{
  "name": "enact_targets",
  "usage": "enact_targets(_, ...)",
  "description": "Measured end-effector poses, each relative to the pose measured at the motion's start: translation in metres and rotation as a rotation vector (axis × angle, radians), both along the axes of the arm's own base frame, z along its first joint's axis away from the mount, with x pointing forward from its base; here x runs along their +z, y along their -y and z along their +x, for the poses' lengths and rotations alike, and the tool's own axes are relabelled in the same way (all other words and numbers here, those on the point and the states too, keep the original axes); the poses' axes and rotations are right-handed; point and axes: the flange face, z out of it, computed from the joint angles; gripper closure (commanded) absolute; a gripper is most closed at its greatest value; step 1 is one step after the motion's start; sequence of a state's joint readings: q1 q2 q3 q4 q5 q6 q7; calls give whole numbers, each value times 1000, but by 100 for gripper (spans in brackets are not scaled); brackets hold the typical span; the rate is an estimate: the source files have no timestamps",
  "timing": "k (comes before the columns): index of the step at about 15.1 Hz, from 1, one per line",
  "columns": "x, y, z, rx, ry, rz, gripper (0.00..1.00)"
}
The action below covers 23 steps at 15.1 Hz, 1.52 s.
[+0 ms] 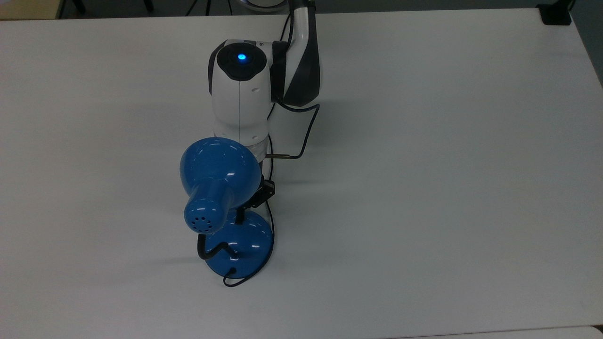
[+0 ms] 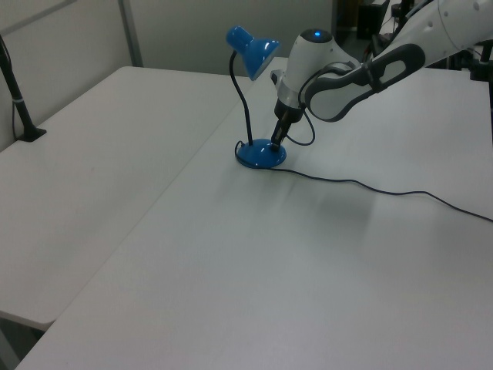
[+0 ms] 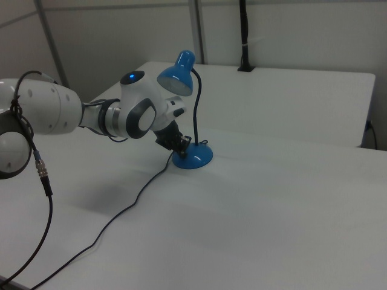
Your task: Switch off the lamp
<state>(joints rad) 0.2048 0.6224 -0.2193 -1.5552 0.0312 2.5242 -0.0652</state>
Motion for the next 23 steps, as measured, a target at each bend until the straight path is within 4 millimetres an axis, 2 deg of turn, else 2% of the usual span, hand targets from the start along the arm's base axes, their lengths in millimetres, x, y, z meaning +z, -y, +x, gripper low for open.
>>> enact_targets(11,-9,-4,-11,22,-30,-25,100)
enact_targets(12,-14,-1,-18,11,-55,-21,98)
enact_targets(13,-15,2,-26,0,-82,-18,91)
enact_targets(14,-11,4,-32,-11,-128,-14,78)
enact_targets(15,3,5,-40,-22,-191,-9,58)
enact_targets(16,25,6,-50,-31,-249,0,1)
enact_targets(17,64,8,-68,-42,-310,16,0)
enact_targets(19,115,12,-94,-62,-371,40,0)
enact_targets(23,193,24,-142,-114,-415,83,0)
